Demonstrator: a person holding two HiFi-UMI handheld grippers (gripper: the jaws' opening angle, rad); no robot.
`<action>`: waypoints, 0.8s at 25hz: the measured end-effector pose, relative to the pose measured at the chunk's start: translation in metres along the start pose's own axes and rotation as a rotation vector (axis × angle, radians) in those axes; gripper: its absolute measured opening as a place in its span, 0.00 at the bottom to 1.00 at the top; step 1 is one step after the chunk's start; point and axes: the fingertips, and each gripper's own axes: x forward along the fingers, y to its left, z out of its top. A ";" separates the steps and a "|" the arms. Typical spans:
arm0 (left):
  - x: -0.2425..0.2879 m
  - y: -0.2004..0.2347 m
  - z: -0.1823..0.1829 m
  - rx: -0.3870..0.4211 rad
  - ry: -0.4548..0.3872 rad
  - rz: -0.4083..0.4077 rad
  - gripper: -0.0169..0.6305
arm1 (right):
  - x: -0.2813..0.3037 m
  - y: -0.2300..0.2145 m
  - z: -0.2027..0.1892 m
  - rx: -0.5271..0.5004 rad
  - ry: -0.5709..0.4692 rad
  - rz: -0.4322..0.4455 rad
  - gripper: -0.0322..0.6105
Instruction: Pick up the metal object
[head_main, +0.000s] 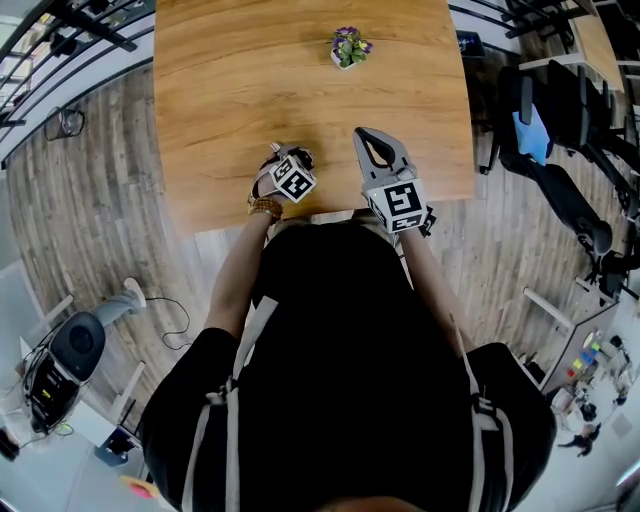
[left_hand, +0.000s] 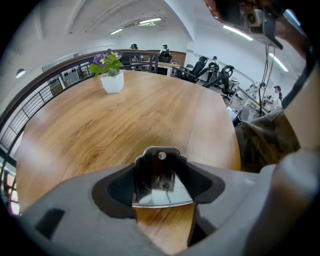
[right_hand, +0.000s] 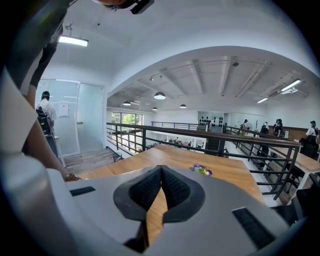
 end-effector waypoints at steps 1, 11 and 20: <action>0.000 0.000 0.000 0.001 -0.002 0.000 0.49 | 0.000 0.001 0.000 0.001 0.000 0.001 0.05; -0.005 0.001 0.004 -0.045 -0.020 -0.019 0.49 | 0.003 0.002 0.005 -0.009 -0.005 0.004 0.05; -0.018 0.010 0.013 -0.106 -0.089 -0.007 0.49 | 0.005 0.001 0.003 0.003 -0.007 0.002 0.05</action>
